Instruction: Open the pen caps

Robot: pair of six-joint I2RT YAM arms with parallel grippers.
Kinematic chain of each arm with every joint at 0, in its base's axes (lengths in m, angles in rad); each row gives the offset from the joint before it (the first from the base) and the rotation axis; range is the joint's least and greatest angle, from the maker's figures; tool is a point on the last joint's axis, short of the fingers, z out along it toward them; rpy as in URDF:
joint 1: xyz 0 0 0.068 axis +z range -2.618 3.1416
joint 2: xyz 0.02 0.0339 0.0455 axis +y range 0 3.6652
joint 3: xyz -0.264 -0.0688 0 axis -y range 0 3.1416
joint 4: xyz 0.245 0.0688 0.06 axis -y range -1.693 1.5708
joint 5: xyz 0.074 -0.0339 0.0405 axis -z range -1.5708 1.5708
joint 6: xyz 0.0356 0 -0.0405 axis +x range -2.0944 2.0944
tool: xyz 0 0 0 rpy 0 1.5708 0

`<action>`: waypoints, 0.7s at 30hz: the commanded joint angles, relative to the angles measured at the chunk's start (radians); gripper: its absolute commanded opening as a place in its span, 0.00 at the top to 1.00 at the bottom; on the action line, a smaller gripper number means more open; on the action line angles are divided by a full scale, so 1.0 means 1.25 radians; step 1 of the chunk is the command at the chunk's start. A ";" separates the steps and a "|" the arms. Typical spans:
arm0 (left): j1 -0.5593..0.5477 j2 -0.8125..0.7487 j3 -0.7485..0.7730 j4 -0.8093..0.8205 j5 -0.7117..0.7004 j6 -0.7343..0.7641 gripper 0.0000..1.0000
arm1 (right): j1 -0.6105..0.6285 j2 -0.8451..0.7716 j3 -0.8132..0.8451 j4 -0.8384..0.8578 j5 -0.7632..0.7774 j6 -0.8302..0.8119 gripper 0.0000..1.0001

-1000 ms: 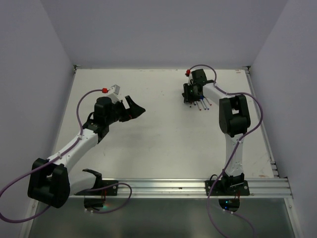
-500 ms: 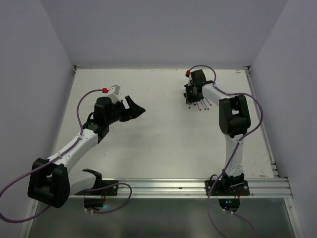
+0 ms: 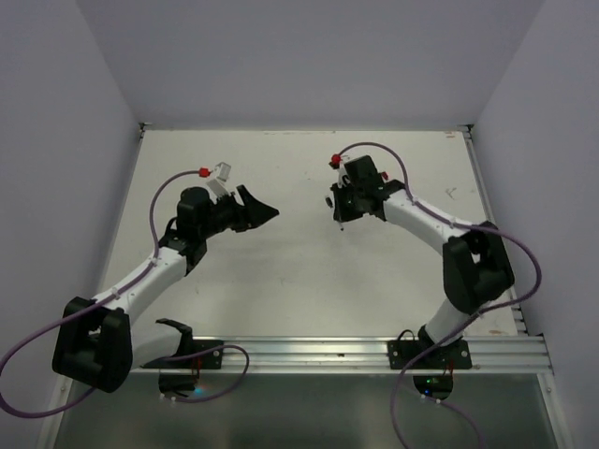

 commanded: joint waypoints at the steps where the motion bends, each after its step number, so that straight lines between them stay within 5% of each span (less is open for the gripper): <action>1: 0.000 0.000 -0.033 0.138 0.084 -0.063 0.31 | 0.067 -0.172 -0.094 0.072 -0.068 0.056 1.00; 9: -0.093 0.010 -0.075 0.237 0.035 -0.142 0.33 | 0.217 -0.370 -0.183 0.124 -0.092 0.161 1.00; 21: -0.100 0.001 -0.110 0.314 0.035 -0.222 0.38 | 0.324 -0.393 -0.180 0.160 -0.045 0.186 1.00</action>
